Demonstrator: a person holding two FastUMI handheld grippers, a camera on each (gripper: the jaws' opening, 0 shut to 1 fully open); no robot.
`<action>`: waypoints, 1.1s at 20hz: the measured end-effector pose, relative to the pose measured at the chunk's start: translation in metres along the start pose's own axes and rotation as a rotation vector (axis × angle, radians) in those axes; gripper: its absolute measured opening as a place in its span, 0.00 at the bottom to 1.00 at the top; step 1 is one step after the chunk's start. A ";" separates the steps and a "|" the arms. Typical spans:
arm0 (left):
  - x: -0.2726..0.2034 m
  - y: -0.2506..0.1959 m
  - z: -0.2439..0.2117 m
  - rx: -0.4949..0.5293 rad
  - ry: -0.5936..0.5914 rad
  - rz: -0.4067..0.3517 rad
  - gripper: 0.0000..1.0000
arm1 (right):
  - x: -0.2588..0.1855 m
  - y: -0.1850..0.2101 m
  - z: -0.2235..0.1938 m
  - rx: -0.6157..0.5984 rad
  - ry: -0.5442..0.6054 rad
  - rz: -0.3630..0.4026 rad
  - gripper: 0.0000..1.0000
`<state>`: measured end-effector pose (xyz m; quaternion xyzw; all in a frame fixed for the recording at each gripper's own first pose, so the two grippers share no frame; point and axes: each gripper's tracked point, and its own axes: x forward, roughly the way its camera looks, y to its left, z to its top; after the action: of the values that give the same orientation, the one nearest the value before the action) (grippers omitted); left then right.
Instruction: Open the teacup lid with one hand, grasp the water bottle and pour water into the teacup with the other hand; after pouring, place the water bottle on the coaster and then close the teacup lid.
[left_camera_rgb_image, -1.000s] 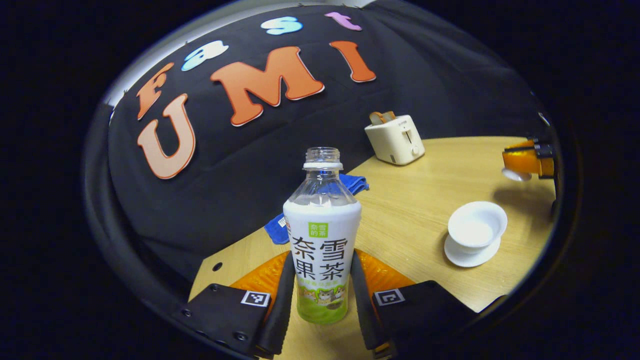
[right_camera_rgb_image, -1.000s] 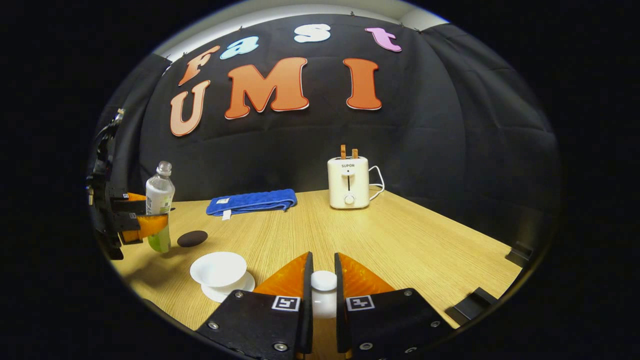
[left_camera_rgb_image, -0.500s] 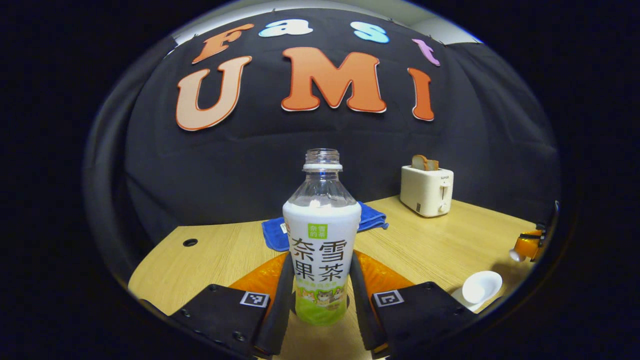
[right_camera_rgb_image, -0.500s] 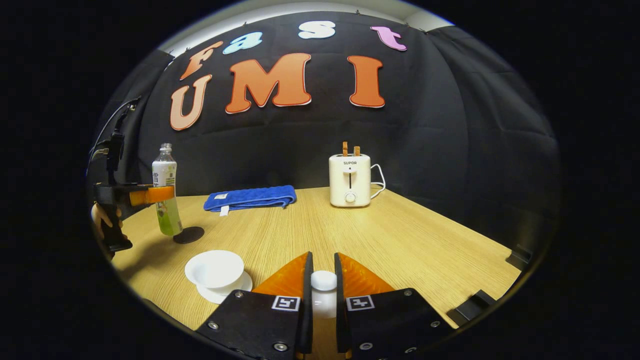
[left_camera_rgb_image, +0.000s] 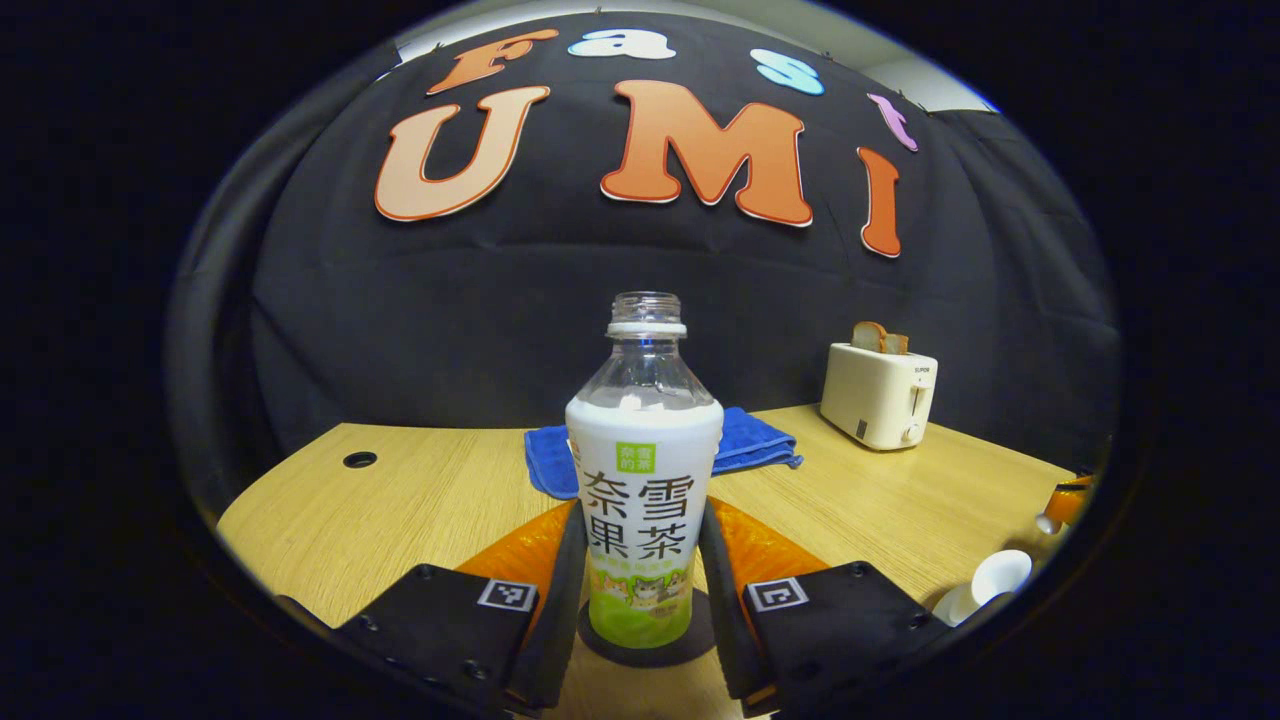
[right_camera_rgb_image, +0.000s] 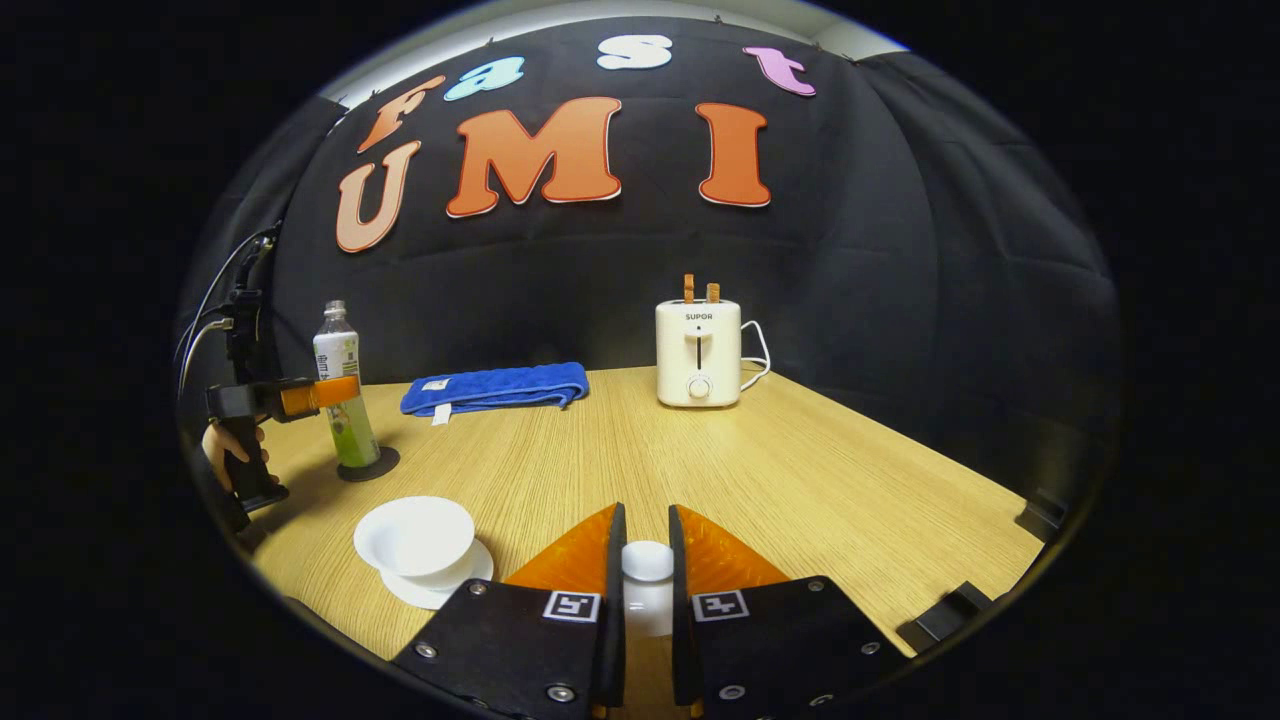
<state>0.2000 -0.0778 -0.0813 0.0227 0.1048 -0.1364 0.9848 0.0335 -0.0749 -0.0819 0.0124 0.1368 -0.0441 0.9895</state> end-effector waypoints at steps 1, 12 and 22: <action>0.000 0.000 -0.003 0.002 0.001 0.001 0.60 | 0.001 0.001 -0.001 -0.003 0.002 0.001 0.19; 0.001 -0.002 -0.002 0.032 -0.001 0.000 0.69 | 0.001 0.001 -0.001 -0.004 0.008 0.008 0.19; -0.005 -0.001 -0.002 0.041 -0.015 0.019 0.83 | -0.002 0.001 0.000 -0.003 0.003 0.003 0.19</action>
<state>0.1948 -0.0769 -0.0824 0.0427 0.0942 -0.1294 0.9862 0.0316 -0.0742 -0.0814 0.0113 0.1385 -0.0423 0.9894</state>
